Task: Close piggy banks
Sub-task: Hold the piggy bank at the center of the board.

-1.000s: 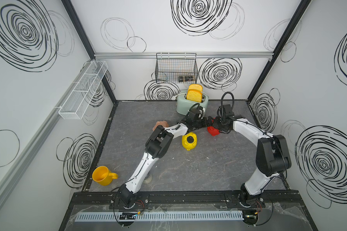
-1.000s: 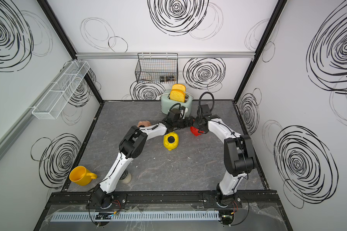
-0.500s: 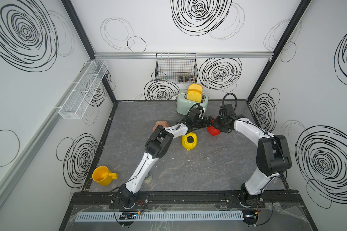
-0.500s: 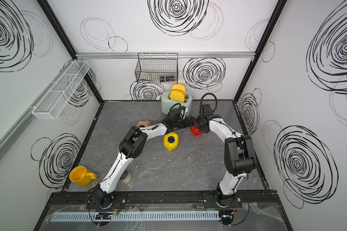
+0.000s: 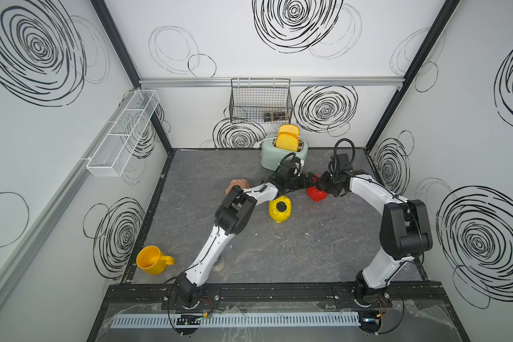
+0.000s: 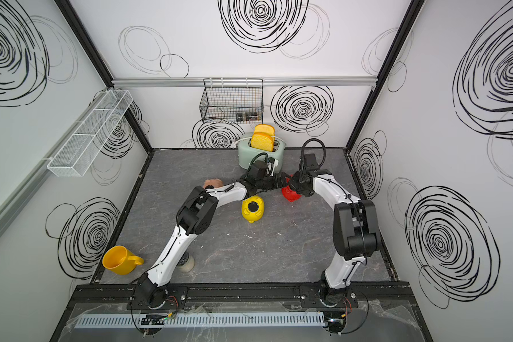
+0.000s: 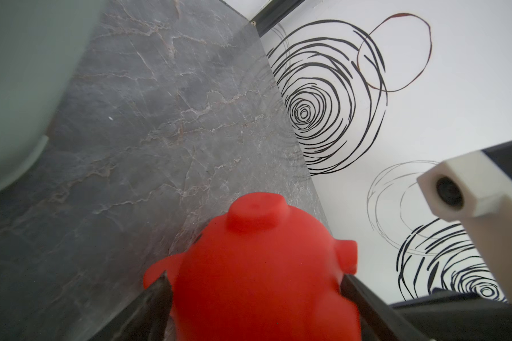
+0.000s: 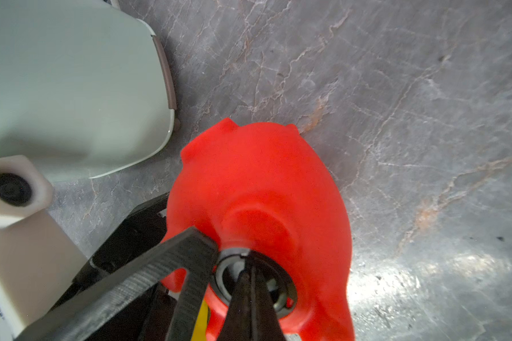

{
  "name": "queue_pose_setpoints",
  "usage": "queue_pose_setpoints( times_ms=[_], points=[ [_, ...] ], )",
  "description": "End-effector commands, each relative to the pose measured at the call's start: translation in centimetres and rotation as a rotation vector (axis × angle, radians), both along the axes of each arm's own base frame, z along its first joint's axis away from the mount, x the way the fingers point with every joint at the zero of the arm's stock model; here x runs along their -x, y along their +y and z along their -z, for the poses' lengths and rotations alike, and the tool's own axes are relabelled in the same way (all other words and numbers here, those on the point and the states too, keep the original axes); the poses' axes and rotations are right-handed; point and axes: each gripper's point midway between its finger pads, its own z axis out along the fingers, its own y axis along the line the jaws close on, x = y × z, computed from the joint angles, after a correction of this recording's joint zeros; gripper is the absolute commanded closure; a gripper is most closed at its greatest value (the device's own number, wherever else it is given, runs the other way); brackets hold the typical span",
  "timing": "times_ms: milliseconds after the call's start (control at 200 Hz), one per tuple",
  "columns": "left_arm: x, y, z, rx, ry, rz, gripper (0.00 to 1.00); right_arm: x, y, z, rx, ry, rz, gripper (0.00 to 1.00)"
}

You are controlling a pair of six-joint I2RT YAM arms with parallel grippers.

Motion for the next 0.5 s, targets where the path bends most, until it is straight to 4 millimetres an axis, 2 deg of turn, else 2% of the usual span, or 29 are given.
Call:
queue_pose_setpoints(
  times_ms=[0, 225, 310, 495],
  points=[
    [-0.04, 0.90, 3.32, -0.053, 0.057, -0.029, 0.08, 4.83, -1.21, 4.52, 0.030, 0.252, 0.034, 0.94],
    [-0.06, 0.97, 3.23, -0.046, 0.059, -0.028, 0.09, 4.69, -1.42, 4.22, -0.011, 0.254, 0.041, 0.92],
    [-0.05, 0.99, 3.11, -0.045, 0.057, -0.028, 0.09, 4.84, -0.83, 4.48, -0.064, 0.262, 0.033, 0.92],
    [0.01, 1.02, 3.12, -0.043, 0.059, -0.026, 0.09, 4.66, -0.98, 4.28, -0.059, 0.261, 0.038, 0.91]
  ],
)
